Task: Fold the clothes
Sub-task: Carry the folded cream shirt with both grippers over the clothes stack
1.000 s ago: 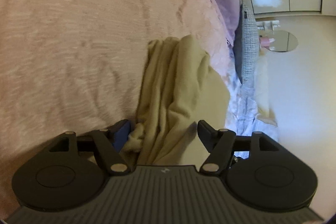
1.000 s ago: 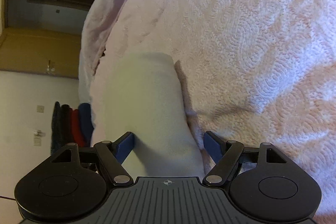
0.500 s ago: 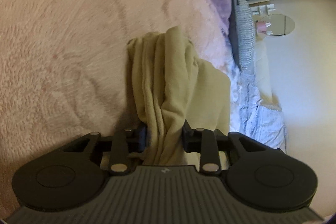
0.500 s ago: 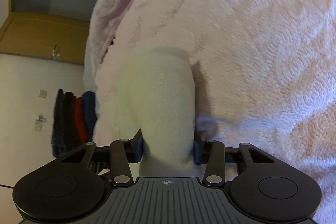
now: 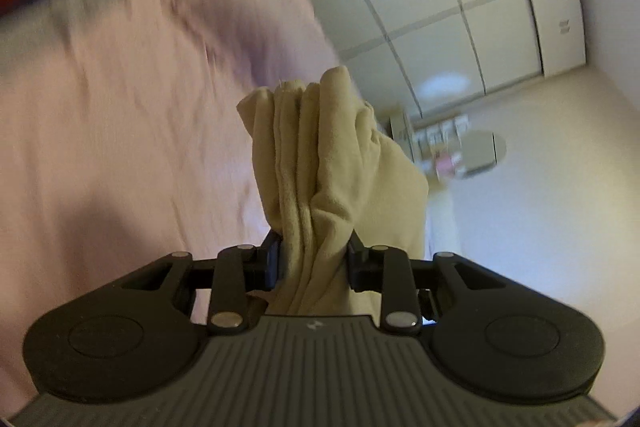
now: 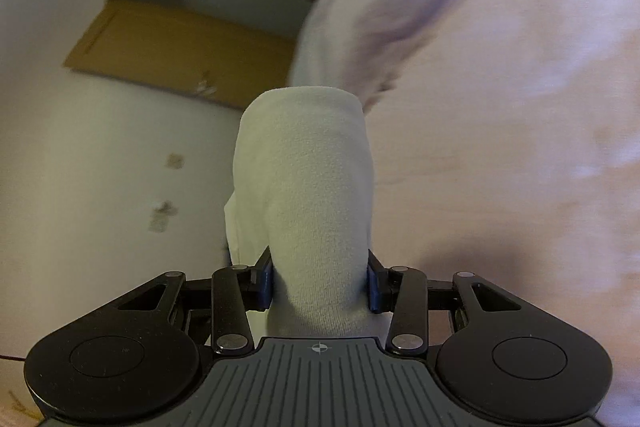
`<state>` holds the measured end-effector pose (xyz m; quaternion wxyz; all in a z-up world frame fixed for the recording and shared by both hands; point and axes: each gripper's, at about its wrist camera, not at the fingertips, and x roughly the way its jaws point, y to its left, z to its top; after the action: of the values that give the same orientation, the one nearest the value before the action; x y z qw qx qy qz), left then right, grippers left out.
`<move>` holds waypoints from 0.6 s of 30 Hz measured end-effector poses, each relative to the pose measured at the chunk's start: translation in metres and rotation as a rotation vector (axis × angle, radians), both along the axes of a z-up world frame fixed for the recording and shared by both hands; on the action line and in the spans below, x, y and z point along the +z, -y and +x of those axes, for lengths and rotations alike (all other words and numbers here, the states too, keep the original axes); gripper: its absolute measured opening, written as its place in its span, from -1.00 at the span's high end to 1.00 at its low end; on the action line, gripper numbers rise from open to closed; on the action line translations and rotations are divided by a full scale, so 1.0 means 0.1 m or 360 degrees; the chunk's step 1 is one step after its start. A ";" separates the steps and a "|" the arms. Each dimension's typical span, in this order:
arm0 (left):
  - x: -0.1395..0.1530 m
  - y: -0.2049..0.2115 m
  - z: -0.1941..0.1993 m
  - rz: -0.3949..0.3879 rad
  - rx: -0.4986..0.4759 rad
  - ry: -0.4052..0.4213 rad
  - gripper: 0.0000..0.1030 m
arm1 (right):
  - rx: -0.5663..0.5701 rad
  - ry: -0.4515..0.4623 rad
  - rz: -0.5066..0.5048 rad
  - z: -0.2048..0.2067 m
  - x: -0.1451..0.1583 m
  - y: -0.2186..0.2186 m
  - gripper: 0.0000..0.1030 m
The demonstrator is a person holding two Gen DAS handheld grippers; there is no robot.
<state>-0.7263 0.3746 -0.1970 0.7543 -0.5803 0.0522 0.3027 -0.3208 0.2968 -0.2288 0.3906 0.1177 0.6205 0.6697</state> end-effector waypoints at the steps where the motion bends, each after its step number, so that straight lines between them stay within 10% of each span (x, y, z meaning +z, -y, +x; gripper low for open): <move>1: 0.12 -0.08 -0.22 0.0028 0.0033 -0.0008 0.49 | 0.0020 -0.0028 0.0022 -0.18 0.08 -0.13 0.20; 11: 0.93 -1.76 -2.15 0.0164 0.0112 -0.0159 0.48 | -0.0007 -0.0229 0.0077 -2.49 0.63 -1.49 0.20; 18: 0.68 -2.85 -2.87 0.0097 0.0074 -0.0247 0.48 | -0.0136 -0.0228 -0.0052 -3.42 0.52 -2.23 0.19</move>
<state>-1.0138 0.6597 -0.1295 0.7580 -0.5330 0.0878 0.3656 -0.6633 0.5193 -0.1766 0.3755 0.1853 0.6521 0.6320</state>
